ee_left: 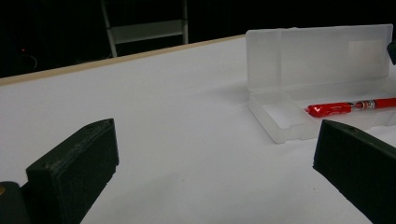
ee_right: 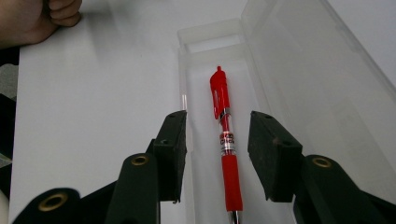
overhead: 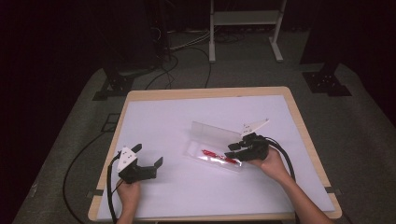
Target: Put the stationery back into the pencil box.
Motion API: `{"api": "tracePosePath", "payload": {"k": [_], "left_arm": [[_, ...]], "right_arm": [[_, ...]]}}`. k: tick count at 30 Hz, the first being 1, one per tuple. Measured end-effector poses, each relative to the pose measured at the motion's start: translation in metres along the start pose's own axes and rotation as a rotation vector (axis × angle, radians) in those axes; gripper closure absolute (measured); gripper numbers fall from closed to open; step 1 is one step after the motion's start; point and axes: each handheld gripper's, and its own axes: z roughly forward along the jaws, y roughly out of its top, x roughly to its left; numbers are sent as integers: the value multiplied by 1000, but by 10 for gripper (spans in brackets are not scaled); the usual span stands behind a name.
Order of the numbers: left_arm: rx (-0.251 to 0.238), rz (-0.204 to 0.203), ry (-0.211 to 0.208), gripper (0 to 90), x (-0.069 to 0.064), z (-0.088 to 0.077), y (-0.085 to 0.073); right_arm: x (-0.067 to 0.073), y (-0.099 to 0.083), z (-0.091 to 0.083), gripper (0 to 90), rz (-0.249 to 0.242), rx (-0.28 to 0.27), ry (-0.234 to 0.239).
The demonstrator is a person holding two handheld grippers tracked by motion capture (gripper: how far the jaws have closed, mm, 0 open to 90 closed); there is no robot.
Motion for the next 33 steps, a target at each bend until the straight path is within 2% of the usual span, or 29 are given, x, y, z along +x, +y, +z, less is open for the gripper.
{"api": "tracePosePath", "payload": {"k": [33], "left_arm": [[1, 2, 2, 0, 0, 0, 0]], "right_arm": [[-2, -28, -24, 536, 39, -15, -22]]}}
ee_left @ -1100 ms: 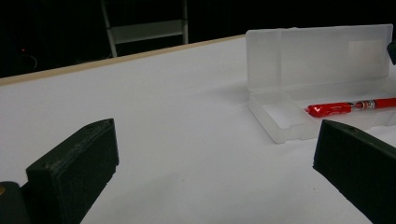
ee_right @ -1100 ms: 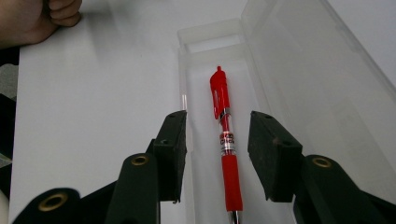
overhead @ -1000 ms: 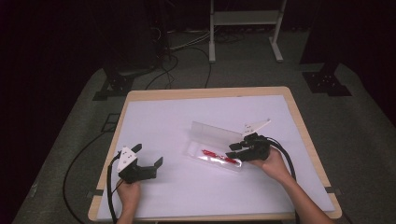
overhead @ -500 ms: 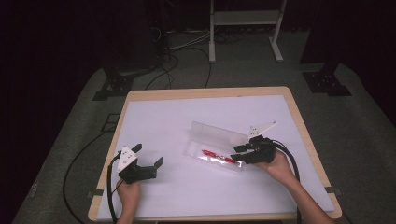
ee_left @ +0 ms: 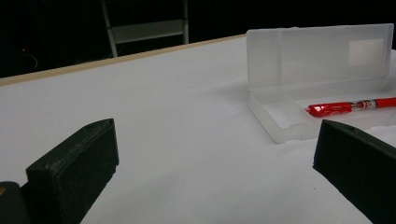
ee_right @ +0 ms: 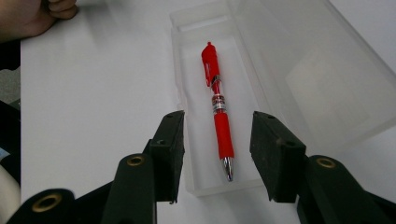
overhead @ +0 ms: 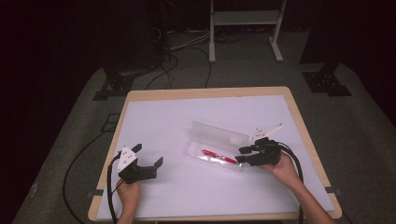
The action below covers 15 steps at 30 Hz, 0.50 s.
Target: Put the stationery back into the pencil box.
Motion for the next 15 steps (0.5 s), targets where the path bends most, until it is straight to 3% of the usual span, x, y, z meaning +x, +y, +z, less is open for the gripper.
{"api": "tracePosePath", "payload": {"k": [15], "left_arm": [[0, 0, 0, 0, 0, 0, 0]], "right_arm": [[1, -10, -8, 528, 14, 0, -4]]}}
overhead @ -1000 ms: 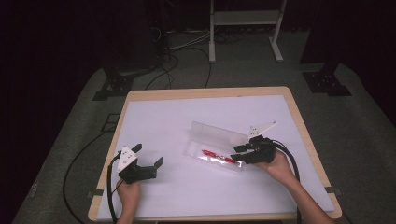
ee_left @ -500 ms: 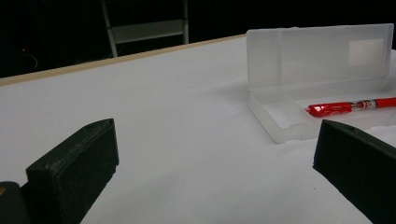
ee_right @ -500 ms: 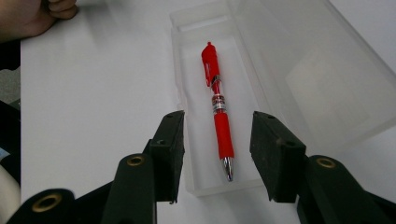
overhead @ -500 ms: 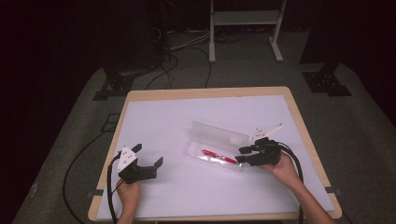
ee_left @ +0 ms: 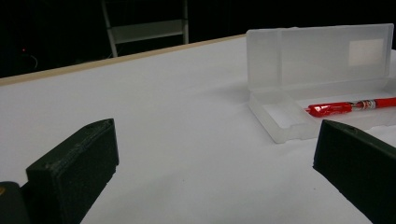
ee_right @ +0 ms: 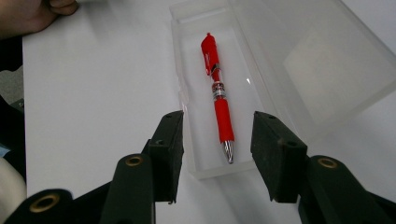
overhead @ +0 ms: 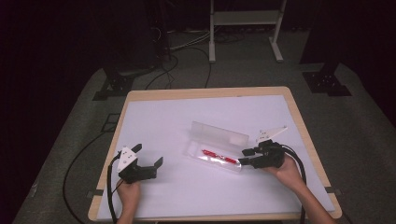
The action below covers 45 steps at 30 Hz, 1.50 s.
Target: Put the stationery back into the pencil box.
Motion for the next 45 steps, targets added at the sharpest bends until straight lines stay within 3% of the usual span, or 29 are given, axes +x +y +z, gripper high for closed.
{"api": "tracePosePath", "payload": {"k": [45], "left_arm": [[4, 7, 2, 0, 0, 0, 0]], "right_arm": [[-3, -50, -28, 506, 77, -26, -43]]}}
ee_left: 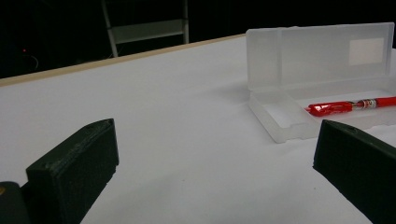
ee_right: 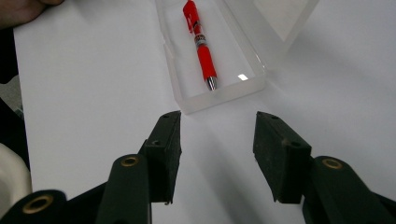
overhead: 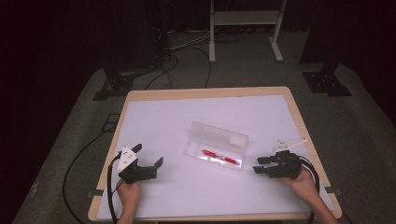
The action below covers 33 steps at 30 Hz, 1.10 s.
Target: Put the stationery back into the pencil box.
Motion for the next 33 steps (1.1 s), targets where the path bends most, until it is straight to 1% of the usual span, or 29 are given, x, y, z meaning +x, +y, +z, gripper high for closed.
{"api": "tracePosePath", "payload": {"k": [9, 14, 19, 28, 31, 33], "left_arm": [[0, 0, 1, 0, 0, 0, 0], [0, 0, 1, 0, 0, 0, 0], [1, 1, 0, 0, 0, 0, 0], [2, 1, 2, 0, 0, 0, 0], [2, 0, 2, 0, 0, 0, 0], [3, -1, 3, 0, 0, 0, 0]], "right_arm": [[-3, -13, -6, 504, 32, -10, -10], [-5, -20, -9, 502, 42, -19, -17], [-6, -24, -11, 499, 46, -16, -24], [-6, -35, -19, 487, 67, -40, -34], [-5, -38, -21, 454, 73, -56, -34], [-3, -41, -23, 419, 80, -80, -36]]}}
